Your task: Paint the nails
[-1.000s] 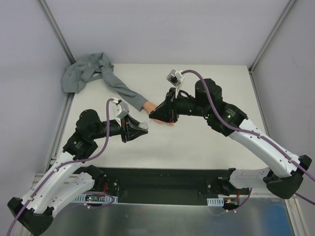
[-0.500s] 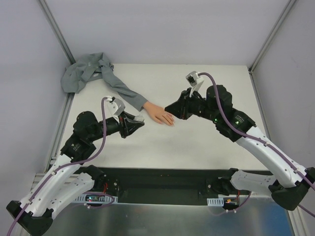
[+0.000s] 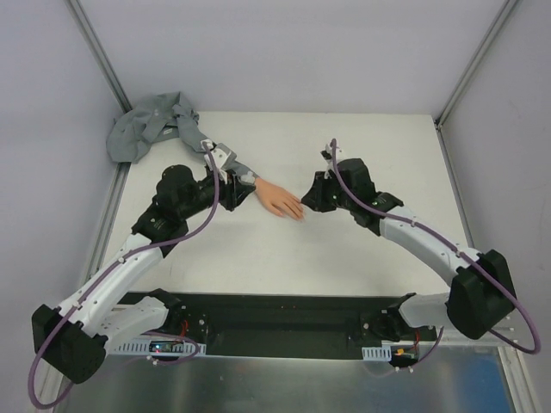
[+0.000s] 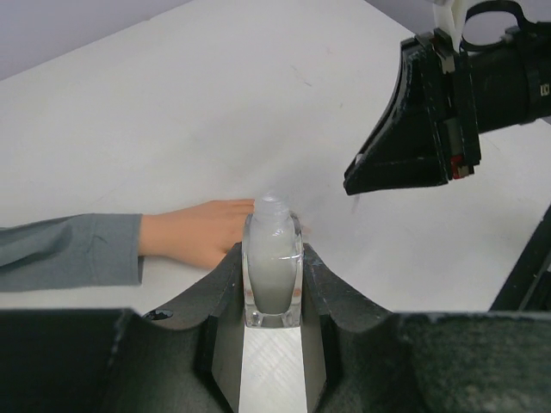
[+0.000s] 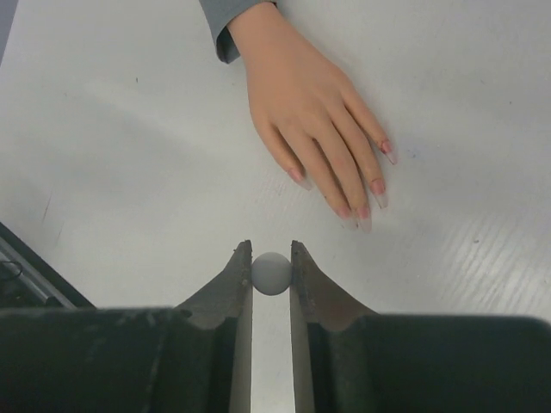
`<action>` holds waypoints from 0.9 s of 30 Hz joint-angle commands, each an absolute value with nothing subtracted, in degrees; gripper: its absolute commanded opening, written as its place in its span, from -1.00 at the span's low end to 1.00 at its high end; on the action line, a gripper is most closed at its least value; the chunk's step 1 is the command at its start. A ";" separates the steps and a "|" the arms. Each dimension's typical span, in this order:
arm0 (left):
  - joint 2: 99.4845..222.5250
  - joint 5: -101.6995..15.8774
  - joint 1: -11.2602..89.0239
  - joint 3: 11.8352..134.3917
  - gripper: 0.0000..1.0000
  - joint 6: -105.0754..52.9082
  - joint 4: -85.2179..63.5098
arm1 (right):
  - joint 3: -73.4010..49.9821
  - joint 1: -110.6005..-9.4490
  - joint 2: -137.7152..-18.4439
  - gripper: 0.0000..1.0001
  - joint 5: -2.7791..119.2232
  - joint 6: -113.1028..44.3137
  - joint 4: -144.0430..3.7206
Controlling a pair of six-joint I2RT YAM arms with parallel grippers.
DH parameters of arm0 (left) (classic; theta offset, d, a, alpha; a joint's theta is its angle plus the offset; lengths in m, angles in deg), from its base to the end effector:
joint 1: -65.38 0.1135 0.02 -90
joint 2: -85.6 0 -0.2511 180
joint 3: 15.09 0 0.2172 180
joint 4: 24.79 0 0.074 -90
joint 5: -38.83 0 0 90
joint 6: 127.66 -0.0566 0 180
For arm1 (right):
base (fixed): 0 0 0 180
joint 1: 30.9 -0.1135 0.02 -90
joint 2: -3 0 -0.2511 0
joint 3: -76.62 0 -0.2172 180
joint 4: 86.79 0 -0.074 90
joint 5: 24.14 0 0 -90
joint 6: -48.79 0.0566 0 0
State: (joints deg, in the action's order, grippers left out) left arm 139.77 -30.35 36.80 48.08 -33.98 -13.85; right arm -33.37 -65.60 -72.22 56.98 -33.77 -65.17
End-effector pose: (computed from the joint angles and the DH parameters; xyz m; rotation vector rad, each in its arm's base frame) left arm 0.1786 -0.1202 0.3468 0.6324 1.5251 -0.7235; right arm 0.2320 0.1712 0.2779 -0.5887 2.0050 0.6126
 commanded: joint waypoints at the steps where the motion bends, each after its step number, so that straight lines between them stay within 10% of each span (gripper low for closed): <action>1: 142.81 -25.00 42.51 49.56 -1.00 -31.70 -25.96 | -33.73 -65.35 -76.79 -0.99 56.73 -34.18 -74.53; 27: 143.43 -16.98 47.36 46.38 -1.00 -30.19 -27.91 | -36.46 -63.86 -89.37 -1.00 65.51 -36.20 -81.74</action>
State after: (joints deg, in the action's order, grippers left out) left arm 143.97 -19.10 47.38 45.98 -29.37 -25.55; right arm -37.74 -64.26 -88.63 63.91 -36.13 -78.85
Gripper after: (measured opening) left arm 0.242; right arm 0.184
